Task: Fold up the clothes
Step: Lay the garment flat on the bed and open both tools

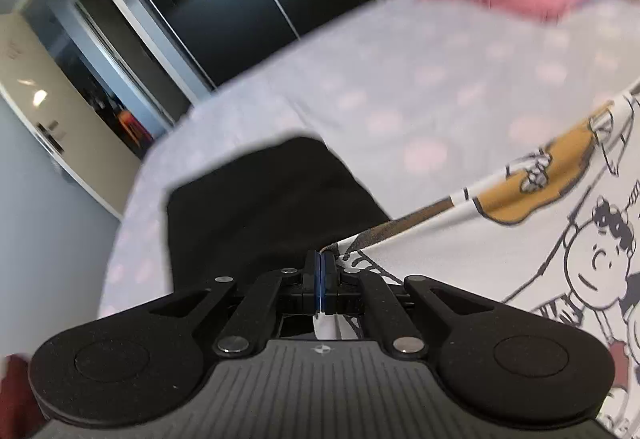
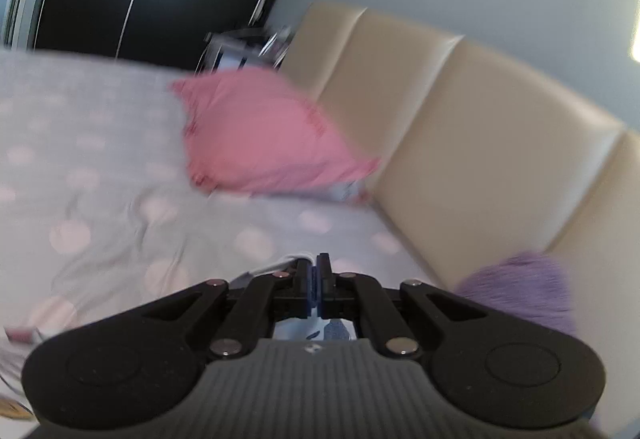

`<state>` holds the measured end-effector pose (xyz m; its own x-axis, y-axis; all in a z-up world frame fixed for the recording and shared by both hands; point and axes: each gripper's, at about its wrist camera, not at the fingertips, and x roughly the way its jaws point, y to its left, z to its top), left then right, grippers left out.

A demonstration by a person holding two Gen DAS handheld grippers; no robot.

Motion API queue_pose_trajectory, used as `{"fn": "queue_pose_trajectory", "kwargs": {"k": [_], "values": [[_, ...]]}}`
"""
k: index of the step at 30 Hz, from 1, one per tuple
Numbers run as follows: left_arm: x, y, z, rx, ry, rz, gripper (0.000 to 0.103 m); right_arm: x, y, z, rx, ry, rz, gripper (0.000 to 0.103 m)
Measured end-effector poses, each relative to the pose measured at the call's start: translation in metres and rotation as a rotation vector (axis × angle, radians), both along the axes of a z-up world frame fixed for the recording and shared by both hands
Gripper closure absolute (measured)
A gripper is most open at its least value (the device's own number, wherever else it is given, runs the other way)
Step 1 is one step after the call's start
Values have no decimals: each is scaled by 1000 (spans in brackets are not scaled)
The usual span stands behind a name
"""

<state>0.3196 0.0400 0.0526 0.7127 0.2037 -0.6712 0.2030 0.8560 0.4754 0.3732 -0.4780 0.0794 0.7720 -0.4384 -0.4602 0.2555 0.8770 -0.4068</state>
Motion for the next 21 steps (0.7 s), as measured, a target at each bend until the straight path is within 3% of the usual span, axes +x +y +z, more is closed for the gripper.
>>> {"fn": "queue_pose_trajectory", "kwargs": {"k": [5,9,14,16,17,21], "values": [[31,-9,-65,160,68,-34,103,68,15,-75,-33,130,6,100],[11,-21,-83,336,29,-114,103,94,15,-127,-20,219,3,100],[-11,-23,-90,412,-16,-147,103,111,13,-161,38,291,22,99],[-20,-24,-87,421,-31,-149,103,106,13,-160,64,312,37,83],[-24,-26,-85,420,-38,-148,103,104,13,-159,64,316,39,68],[-36,-34,-81,429,-49,-158,101,86,10,-139,80,301,65,52]]}}
